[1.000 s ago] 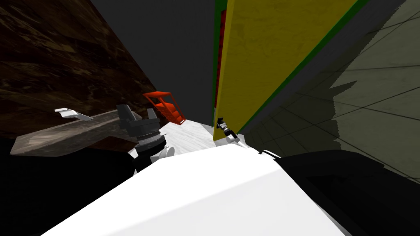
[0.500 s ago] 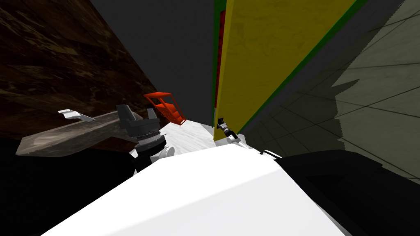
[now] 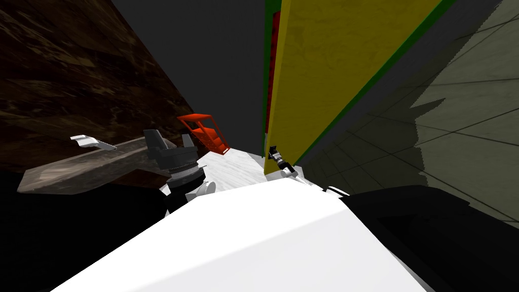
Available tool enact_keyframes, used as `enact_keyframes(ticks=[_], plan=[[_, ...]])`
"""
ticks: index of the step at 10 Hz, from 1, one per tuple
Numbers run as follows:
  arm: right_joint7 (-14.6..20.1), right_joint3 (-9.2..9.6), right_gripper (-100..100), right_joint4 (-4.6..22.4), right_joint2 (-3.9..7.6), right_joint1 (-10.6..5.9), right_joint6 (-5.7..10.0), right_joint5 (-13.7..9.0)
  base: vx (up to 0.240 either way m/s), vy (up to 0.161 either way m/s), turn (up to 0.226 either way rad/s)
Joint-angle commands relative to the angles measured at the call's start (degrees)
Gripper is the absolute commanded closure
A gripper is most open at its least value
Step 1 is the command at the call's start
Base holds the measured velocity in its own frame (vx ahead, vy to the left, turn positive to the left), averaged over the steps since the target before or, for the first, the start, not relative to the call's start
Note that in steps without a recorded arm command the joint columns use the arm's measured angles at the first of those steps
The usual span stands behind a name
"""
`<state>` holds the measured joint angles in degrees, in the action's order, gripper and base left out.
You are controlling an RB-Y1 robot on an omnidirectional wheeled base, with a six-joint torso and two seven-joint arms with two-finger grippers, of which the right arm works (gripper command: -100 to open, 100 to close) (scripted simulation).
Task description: Pull the door open
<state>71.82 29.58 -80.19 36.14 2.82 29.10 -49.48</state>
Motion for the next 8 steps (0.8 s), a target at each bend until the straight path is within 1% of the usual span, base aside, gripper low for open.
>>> enact_keyframes(ticks=[1, 8], plan=[[-0.3, 1.66, 100, -0.9, -1.43, -0.24, -0.74, 0.4, 0.002, 0.024, -0.003], [-0.3, 1.66, 100, -0.9, -1.43, -0.24, -0.74, 0.4, 0.002, -0.003, -0.002]])
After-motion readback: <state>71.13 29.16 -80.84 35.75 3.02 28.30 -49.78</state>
